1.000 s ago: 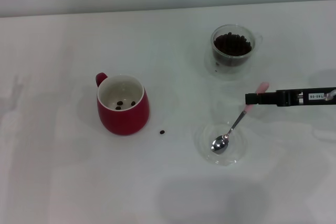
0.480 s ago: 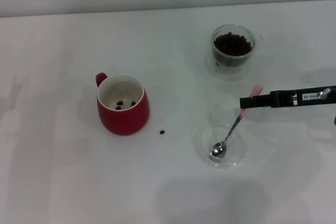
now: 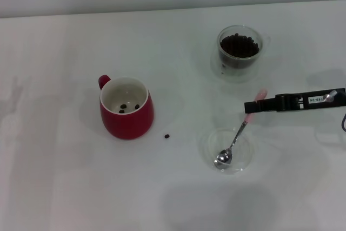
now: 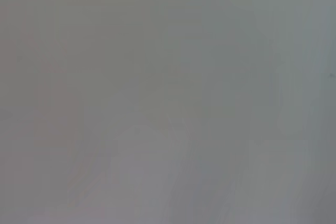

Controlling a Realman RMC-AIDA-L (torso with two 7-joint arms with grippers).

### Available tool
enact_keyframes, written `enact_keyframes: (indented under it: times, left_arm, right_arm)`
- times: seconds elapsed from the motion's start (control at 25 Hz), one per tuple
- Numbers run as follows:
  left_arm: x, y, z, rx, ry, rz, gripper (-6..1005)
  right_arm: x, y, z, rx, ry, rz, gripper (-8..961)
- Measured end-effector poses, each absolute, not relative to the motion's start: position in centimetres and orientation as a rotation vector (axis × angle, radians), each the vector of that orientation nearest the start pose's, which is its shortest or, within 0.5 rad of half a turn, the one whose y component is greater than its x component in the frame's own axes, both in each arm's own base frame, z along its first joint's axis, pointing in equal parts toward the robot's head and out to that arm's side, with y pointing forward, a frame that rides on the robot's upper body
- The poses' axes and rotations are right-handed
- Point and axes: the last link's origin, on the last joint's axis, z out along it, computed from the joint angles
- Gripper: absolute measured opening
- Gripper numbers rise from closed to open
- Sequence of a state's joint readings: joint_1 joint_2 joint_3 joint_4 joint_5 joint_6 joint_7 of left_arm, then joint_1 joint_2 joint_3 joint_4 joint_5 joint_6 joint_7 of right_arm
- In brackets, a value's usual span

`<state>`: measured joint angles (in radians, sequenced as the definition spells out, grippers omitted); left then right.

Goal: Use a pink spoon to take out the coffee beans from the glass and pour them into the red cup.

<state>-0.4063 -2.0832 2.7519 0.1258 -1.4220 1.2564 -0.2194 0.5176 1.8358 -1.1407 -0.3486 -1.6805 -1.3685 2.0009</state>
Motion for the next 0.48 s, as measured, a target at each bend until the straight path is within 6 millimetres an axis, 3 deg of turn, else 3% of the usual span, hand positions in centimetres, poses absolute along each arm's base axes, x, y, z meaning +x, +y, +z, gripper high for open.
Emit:
enact_keyframes:
  times: [0.32,0.48]
  left_arm:
    - [-35.0,30.6,-0.56,-1.451,-0.66,-0.75,891]
    - [-34.95,30.53,-0.62,-1.45,-0.663,-0.755,891]
  right_arm:
    - [32.65,32.35,1.14,-2.421,1.686,0.481,172]
    - [32.62,32.53,0.87,-2.414,1.681,0.474,285]
